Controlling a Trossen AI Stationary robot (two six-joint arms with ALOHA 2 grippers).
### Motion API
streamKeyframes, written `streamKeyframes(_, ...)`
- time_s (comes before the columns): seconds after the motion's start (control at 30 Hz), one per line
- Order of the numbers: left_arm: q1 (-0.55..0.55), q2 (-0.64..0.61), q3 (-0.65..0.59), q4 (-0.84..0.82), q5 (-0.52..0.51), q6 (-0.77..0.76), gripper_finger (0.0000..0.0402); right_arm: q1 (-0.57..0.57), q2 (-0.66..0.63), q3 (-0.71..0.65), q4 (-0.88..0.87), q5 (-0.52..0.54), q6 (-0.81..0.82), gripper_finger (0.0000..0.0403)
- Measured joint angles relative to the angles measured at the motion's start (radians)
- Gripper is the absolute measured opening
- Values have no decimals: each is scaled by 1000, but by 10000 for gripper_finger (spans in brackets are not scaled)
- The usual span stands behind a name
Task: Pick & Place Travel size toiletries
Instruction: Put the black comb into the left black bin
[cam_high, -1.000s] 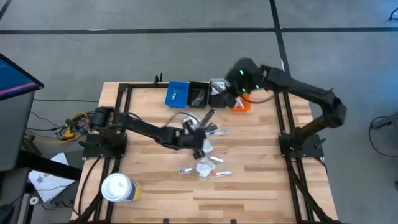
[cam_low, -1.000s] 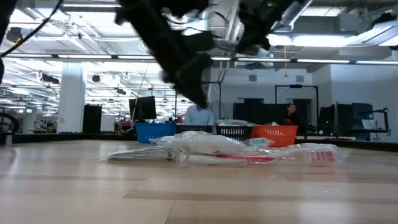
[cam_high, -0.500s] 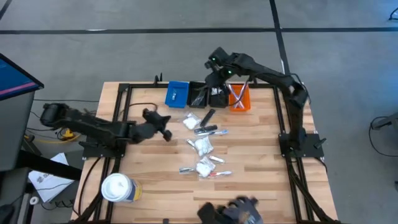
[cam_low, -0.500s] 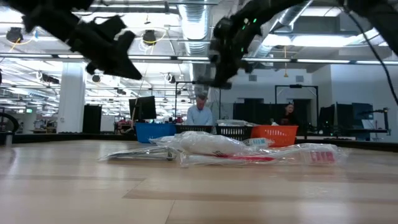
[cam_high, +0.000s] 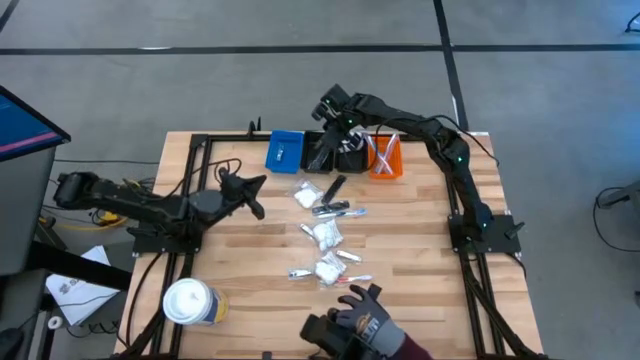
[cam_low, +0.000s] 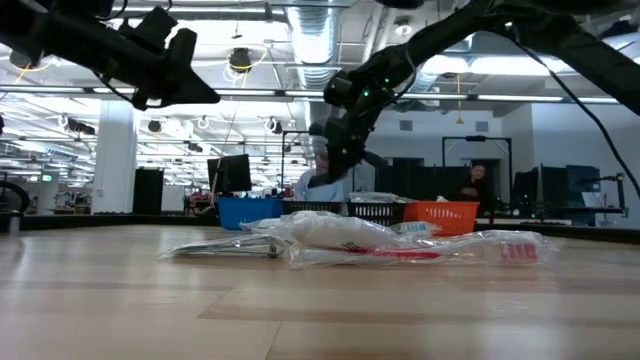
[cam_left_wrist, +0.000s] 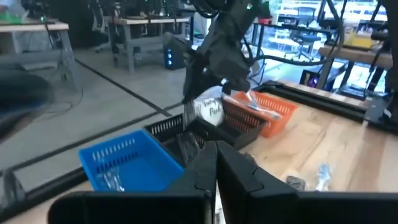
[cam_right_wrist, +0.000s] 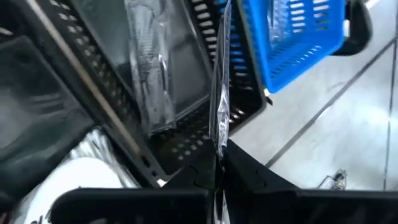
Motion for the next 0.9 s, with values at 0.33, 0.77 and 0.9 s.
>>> streamKeyframes(0.33, 95, 6, 0, 19, 116, 49, 2, 35, -6, 0, -74, -6, -13, 7)
streamKeyframes(0.77, 106, 34, 0, 63, 143, 49, 2, 79, -2, 0, -45, -21, -34, 23)
streamKeyframes(0.9, 106, 42, 0, 71, 143, 49, 2, 74, -2, 0, -36, -51, -28, 34)
